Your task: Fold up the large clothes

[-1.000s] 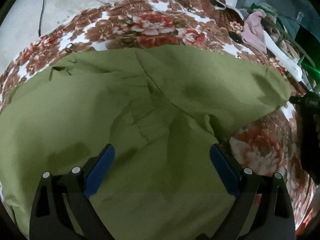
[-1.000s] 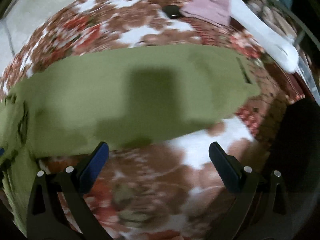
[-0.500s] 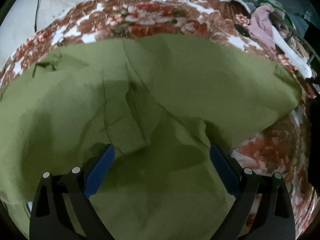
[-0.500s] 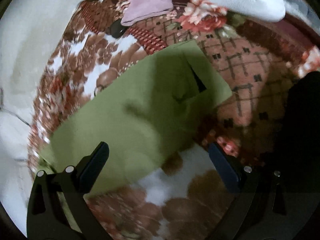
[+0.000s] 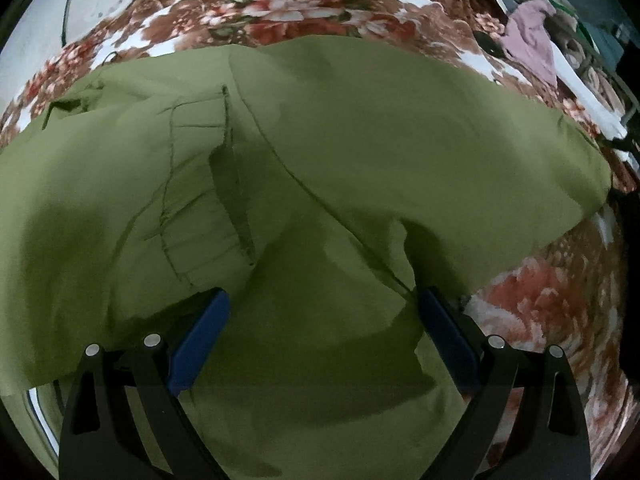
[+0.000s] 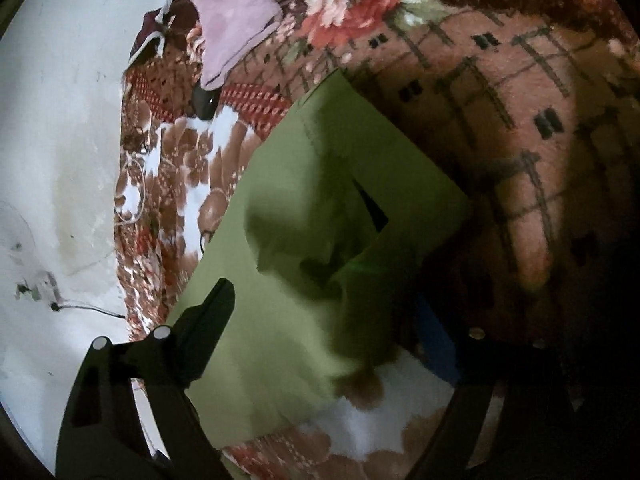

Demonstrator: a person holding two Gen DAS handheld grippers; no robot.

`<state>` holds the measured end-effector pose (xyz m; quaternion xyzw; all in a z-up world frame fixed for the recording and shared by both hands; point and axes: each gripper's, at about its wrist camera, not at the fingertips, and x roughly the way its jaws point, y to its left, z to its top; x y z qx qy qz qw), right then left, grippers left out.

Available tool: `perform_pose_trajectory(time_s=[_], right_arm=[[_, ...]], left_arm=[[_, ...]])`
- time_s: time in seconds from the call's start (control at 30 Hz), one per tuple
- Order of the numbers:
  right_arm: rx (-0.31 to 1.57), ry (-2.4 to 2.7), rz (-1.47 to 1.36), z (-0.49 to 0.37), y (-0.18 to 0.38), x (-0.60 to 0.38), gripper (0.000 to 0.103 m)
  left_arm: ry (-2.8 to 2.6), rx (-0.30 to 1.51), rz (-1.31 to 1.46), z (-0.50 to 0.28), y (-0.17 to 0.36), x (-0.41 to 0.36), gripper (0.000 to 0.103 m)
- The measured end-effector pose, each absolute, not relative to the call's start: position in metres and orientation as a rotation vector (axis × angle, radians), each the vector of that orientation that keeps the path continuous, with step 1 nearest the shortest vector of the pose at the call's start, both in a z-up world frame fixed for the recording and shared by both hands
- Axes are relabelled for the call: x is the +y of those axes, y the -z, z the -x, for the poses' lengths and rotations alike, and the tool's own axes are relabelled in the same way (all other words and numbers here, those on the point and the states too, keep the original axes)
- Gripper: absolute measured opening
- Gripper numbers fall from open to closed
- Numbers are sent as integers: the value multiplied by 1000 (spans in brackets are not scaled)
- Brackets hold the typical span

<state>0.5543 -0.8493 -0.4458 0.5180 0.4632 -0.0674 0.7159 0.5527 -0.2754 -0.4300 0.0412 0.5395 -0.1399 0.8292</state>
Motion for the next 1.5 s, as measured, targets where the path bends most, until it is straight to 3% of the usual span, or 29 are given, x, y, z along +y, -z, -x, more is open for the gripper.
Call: perform_pose_trajectory(time_s=[0.07,0.2,0.3,0.4,0.63,0.97,1.07,1.23,1.37,1.5], right_arm=[[1021,138,-1153,-557,449,-852,77],[1031,147,-1182,-556,457,-855,43],[1039,175,-1130,-555,453,-854,23],[1021,178,-1069,-558,443,-848,14],[872,157,-784,-568,361,-811,9],[740,-24,-634,-597,237,-698,8],[712,-85,-593,-605,209,-661,8],[721,-170,-576,-619,184,-598,8],[731,-207,-496,-625,175,-545,8],[754,-250,-482,-630,178,-502,8]], left_arm=[[303,1143,-94,-553,432,-276,94],[312,1121,-96,-548,435,-273,94],[311,1113,-120,-546,439,-276,95],[305,1114,-172,-546,443,-282,97],[286,1091,-171,-544,446,-284,97],[312,1037,-81,-532,422,-276,97],[342,1094,-66,-532,435,-271,95],[264,865,-86,-521,398,-247,96],[196,1049,-86,-546,437,-239,98],[199,1020,-123,-544,441,-241,99]])
